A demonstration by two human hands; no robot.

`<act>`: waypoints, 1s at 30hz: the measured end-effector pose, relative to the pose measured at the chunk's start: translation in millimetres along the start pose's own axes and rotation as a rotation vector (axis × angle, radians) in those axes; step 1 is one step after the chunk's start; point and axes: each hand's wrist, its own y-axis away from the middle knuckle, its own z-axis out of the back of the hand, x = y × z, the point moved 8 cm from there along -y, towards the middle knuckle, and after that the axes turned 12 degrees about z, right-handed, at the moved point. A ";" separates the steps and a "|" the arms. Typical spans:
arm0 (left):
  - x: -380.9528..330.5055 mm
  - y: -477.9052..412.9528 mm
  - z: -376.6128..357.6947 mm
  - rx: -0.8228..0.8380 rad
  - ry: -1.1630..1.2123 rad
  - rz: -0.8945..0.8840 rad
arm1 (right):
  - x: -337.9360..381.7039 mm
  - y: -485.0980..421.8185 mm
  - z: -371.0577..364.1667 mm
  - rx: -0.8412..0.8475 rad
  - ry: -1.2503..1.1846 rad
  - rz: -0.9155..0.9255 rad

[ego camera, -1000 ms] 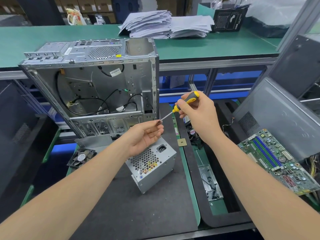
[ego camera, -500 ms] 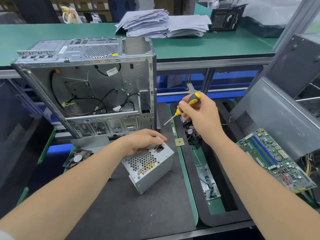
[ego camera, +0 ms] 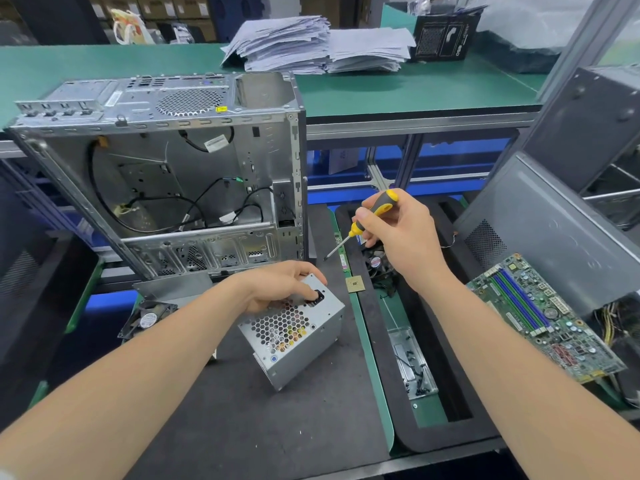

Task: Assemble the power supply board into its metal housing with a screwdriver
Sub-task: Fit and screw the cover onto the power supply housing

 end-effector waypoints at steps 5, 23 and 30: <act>5.2 -2.1 1.8 0.089 0.125 -0.034 | 0.5 0.9 -1.8 0.005 0.000 0.000; 7.5 0.0 -5.5 0.212 0.227 0.042 | -2.4 2.4 -2.7 0.019 0.013 -0.016; 10.5 -0.8 -7.3 0.267 0.292 0.044 | -2.1 2.3 -3.6 0.022 0.004 -0.020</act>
